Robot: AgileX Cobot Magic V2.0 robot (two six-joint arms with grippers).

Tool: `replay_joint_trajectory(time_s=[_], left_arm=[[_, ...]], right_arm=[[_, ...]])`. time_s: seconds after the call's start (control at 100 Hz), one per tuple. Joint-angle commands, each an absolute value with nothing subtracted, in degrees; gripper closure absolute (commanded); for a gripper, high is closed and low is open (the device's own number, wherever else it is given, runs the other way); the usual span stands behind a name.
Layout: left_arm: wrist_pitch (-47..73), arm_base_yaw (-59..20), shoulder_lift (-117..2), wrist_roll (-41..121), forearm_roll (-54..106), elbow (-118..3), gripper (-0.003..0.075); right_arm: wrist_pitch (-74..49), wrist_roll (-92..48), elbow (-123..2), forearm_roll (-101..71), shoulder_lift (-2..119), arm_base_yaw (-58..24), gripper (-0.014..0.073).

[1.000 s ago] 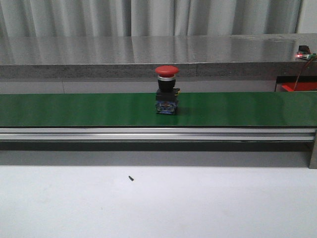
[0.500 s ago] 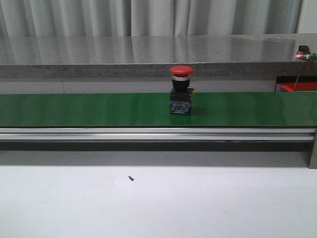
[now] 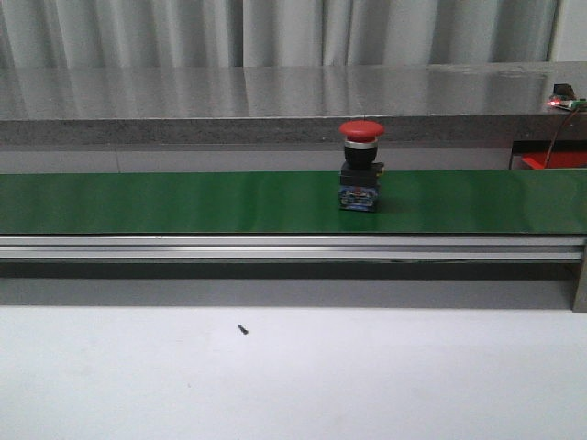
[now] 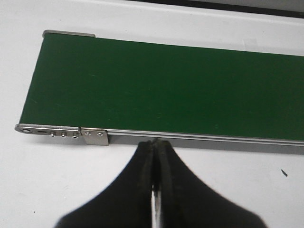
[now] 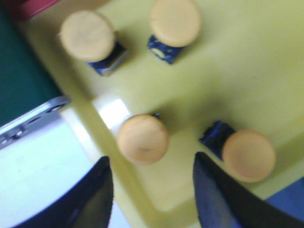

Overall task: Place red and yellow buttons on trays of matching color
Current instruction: 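Move the right gripper to the red button on the belt and grasp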

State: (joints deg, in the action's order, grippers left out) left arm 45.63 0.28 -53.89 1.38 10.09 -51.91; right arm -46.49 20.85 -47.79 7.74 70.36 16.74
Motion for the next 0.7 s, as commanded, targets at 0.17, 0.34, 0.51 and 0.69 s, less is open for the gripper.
replay_joint_trajectory(time_s=[0.17,0.34,0.51,0.69], left_arm=[[42.1,-0.1,-53.1,1.1,10.8,-53.5,0.074],[42.1,-0.1,-53.1,1.1,10.8,-53.5,0.074],[42.1,-0.1,-53.1,1.1,10.8,-53.5,0.074],[42.1,-0.1,-53.1,1.1,10.8,-53.5,0.074]], right_arm=[[-45.8,15.8,-50.0,8.4,67.8,6.8,0.0544],[-48.1,12.9,-53.7,8.0,67.8,1.8,0.0658],[-51.4,10.2,-59.7,6.5,68.6,-3.1,0.0664],[-54.1,8.3,-66.5,3.6,70.9,-5.9,0.0572]])
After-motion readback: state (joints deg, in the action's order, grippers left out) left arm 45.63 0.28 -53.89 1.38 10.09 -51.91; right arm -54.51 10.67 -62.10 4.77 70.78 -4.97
